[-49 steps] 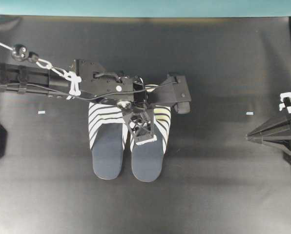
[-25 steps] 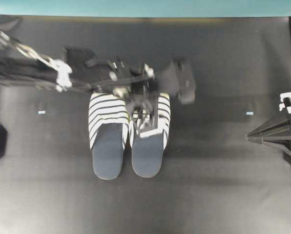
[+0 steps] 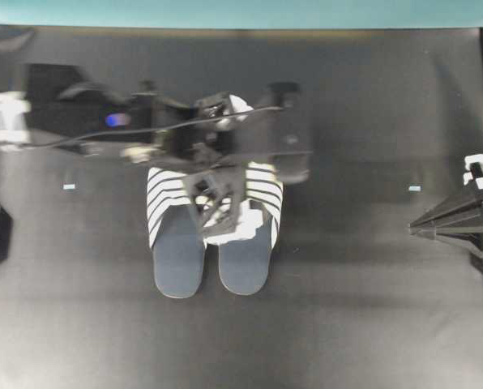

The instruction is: Arrange the slippers with the left arm.

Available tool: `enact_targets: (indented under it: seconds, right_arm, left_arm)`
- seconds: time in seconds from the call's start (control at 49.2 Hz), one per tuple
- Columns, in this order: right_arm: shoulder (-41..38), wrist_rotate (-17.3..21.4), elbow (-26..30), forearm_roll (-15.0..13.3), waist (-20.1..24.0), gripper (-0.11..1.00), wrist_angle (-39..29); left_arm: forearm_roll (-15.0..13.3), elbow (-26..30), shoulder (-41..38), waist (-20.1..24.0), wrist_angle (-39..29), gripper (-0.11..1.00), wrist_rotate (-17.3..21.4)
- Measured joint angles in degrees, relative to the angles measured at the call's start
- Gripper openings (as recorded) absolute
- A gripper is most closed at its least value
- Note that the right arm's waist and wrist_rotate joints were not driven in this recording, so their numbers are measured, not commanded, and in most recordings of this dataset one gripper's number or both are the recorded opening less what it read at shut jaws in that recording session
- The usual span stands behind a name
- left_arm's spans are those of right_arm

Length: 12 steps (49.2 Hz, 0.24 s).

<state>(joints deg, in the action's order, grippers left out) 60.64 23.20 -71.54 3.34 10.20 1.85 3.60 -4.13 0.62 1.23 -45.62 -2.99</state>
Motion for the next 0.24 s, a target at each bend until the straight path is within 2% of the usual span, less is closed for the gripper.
enact_targets:
  seconds: [0.244]
  right_arm:
    - [0.1,-0.1,-0.4,0.0,0.0,0.0,0.1]
  left_arm:
    - [0.0,-13.2,11.3,0.3,13.1,0.88,-0.8]
